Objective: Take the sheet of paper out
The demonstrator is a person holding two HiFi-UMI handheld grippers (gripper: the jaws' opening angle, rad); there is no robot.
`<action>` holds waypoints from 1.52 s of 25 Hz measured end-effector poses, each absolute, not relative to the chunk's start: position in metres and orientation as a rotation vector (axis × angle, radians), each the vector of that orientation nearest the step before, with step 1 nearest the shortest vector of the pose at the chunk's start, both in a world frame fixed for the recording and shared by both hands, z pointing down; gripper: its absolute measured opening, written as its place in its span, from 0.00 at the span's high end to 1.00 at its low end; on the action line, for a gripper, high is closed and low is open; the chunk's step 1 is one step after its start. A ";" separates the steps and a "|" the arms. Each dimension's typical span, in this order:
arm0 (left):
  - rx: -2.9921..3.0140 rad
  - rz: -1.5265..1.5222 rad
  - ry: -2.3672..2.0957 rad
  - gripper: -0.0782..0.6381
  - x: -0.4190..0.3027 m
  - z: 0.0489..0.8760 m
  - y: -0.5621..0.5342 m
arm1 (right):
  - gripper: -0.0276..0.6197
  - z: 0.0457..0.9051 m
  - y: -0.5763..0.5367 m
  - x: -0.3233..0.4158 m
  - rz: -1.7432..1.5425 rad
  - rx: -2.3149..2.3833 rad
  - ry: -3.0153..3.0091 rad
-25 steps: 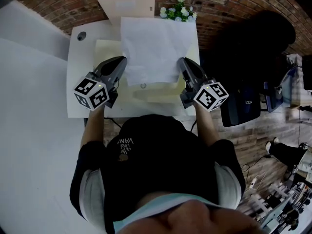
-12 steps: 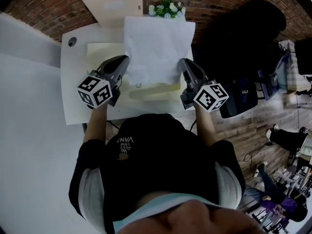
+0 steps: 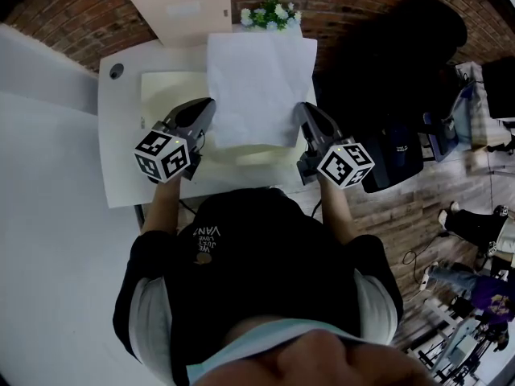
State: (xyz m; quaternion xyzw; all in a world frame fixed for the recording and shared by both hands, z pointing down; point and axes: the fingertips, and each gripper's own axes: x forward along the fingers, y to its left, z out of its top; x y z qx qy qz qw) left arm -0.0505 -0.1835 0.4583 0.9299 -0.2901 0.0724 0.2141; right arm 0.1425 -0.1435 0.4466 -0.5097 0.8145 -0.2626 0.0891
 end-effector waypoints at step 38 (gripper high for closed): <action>2.457 0.153 -1.008 0.89 -0.106 0.467 -0.186 | 0.96 0.464 -0.173 0.090 -0.808 -1.406 2.603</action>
